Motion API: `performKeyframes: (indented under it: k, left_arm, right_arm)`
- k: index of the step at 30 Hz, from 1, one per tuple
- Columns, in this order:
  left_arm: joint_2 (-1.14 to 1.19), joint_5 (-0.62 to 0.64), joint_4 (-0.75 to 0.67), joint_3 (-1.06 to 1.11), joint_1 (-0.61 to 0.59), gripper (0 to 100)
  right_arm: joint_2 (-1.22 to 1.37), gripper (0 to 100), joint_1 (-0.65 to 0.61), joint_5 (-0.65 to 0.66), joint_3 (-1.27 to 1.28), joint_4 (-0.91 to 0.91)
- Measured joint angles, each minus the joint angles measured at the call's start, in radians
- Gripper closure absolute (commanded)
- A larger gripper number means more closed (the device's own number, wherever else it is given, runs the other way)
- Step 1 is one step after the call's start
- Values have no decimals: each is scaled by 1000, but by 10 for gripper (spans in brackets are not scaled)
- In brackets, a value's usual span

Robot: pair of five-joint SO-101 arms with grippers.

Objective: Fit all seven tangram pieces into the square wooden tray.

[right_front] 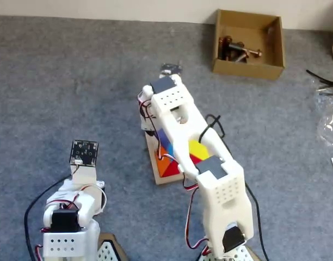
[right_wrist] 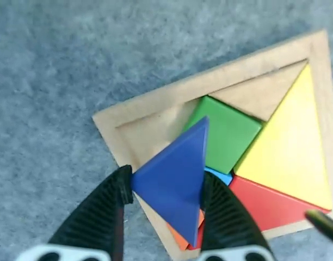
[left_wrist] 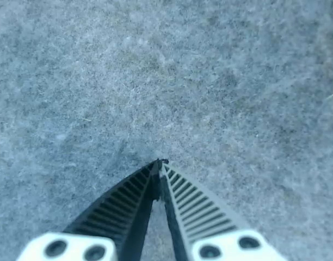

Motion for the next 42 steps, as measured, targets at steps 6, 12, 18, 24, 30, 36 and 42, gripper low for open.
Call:
performKeyframes:
  k: [6, 12, 18, 24, 30, 36, 42]
  left_arm:
    - [0, 0, 0, 0, 0, 993]
    - [0, 0, 0, 0, 0, 993]
    - [0, 0, 0, 0, 0, 993]
    - [0, 0, 0, 0, 0, 993]
    - [0, 0, 0, 0, 0, 993]
    - [0, 0, 0, 0, 0, 993]
    - [0, 0, 0, 0, 0, 993]
  right_arm:
    - [0, 910, 2, -118, 20, -26]
    - [23, 910, 2, -143, 21, -92]
    - [23, 910, -40, -144, 21, -118]
    - [21, 908, -72, -178, 21, -127]
    - [21, 907, -94, -212, 21, -129]
    - [21, 906, -92, -216, 21, -129]
    - [21, 906, -66, -216, 21, -129]
